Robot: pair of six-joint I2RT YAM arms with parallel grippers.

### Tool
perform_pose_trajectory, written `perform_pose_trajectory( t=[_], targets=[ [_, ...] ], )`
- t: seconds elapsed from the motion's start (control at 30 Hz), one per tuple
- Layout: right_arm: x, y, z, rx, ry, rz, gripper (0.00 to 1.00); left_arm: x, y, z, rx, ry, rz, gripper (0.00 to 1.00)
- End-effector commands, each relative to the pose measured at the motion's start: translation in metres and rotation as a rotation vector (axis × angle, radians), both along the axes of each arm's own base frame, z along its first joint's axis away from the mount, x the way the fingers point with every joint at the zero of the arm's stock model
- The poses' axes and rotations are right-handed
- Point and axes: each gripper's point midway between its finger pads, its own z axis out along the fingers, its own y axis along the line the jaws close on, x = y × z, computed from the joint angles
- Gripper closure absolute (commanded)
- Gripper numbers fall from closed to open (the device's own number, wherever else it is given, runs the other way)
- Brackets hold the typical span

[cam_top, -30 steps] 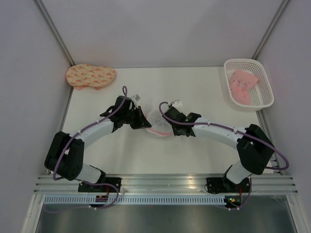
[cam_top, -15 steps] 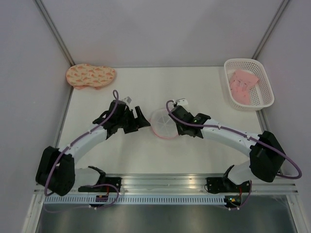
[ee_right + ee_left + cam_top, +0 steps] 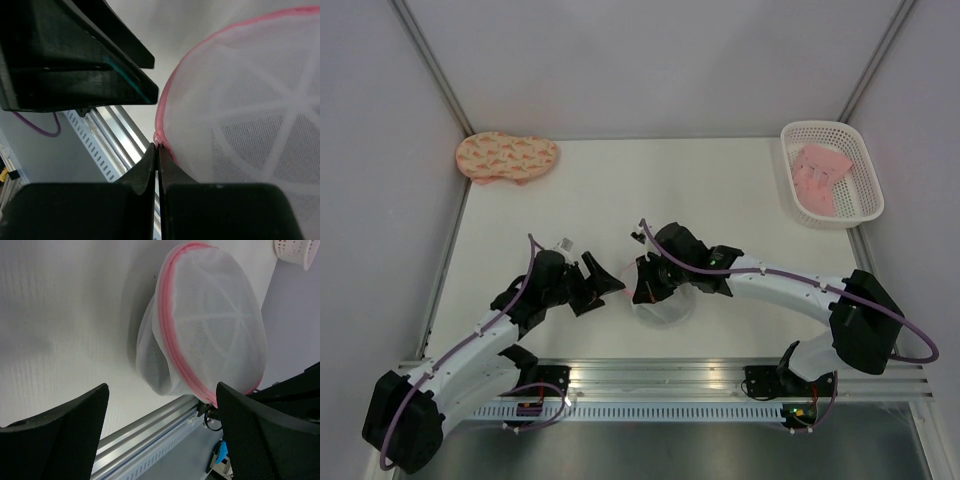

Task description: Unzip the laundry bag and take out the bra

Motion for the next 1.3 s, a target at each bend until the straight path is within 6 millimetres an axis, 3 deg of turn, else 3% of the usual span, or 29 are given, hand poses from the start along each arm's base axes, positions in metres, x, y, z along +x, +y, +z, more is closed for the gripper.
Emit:
perform_pose_trajectory(
  t=[0.0, 0.37, 0.43, 0.57, 0.8, 0.9, 0.93, 1.03, 1.1, 1.27],
  targets=[
    [-0.007, 0.02, 0.013, 0.103, 0.027, 0.039, 0.99, 0.004, -0.01, 0.003, -0.097, 0.037, 0.052, 0.09],
    [-0.007, 0.009, -0.007, 0.001, -0.012, 0.011, 1.0, 0.035, -0.027, 0.011, -0.174, 0.048, 0.152, 0.11],
    [-0.007, 0.008, -0.007, -0.006, -0.017, 0.008, 1.0, 0.039, -0.032, 0.013, -0.192, 0.047, 0.15, 0.17],
    [-0.006, 0.007, -0.006, -0.011, -0.031, 0.002, 0.99, 0.04, -0.038, 0.012, -0.218, 0.066, 0.142, 0.27],
    [-0.002, 0.006, -0.005, -0.022, -0.048, -0.014, 0.99, 0.024, -0.054, 0.01, -0.271, 0.121, 0.068, 0.32],
    [-0.001, 0.005, -0.005, -0.026, -0.053, -0.017, 1.0, 0.019, -0.058, 0.007, -0.297, 0.138, 0.055, 0.45],
    [-0.001, 0.005, -0.004, -0.025, -0.054, -0.019, 1.0, 0.018, -0.057, 0.005, -0.303, 0.145, 0.06, 0.6],
    [0.0, 0.004, -0.003, -0.027, -0.063, -0.022, 0.99, 0.021, -0.059, 0.005, -0.308, 0.14, 0.061, 0.91],
    [0.0, 0.001, -0.002, -0.038, -0.069, -0.027, 1.0, 0.024, -0.059, 0.004, -0.287, 0.139, 0.068, 0.98],
    [0.002, -0.013, -0.002, -0.087, -0.094, -0.048, 1.0, 0.047, -0.049, 0.005, -0.189, 0.075, 0.105, 0.98]
  ],
)
